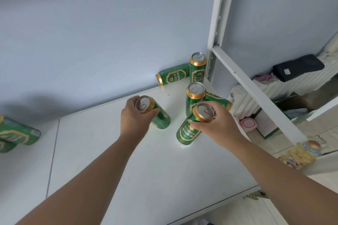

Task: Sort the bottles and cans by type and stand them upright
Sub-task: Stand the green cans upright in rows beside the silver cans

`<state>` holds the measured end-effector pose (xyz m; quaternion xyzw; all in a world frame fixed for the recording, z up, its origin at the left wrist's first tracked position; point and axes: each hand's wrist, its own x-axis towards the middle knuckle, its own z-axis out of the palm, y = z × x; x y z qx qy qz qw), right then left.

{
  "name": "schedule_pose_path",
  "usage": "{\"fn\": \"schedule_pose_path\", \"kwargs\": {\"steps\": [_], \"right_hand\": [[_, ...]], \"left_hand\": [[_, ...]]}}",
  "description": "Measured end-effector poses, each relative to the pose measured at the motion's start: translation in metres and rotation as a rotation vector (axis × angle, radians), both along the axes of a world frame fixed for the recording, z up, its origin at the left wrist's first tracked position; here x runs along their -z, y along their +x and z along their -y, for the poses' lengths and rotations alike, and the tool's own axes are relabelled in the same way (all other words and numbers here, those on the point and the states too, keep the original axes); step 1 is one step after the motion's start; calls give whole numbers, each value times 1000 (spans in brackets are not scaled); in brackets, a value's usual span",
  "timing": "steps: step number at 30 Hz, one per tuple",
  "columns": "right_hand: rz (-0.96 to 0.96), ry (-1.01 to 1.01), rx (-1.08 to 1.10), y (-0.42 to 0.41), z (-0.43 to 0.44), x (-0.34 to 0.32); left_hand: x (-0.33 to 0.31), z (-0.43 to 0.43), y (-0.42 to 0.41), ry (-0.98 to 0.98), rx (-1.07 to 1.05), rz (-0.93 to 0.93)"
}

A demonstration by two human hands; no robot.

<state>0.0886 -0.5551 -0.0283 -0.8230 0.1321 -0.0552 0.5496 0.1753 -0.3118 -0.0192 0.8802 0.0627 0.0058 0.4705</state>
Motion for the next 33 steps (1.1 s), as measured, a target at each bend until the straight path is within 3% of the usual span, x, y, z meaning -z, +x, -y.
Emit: {"fn": "schedule_pose_path", "kwargs": {"steps": [10, 20, 33], "right_hand": [[8, -102, -160, 5, -15, -4], [-38, -188, -249, 2, -26, -9], [17, -128, -226, 26, -40, -31]], "left_hand": [[21, -1, -7, 39, 101, 51], [84, 19, -18, -16, -68, -186], [43, -13, -30, 39, -84, -124]]}}
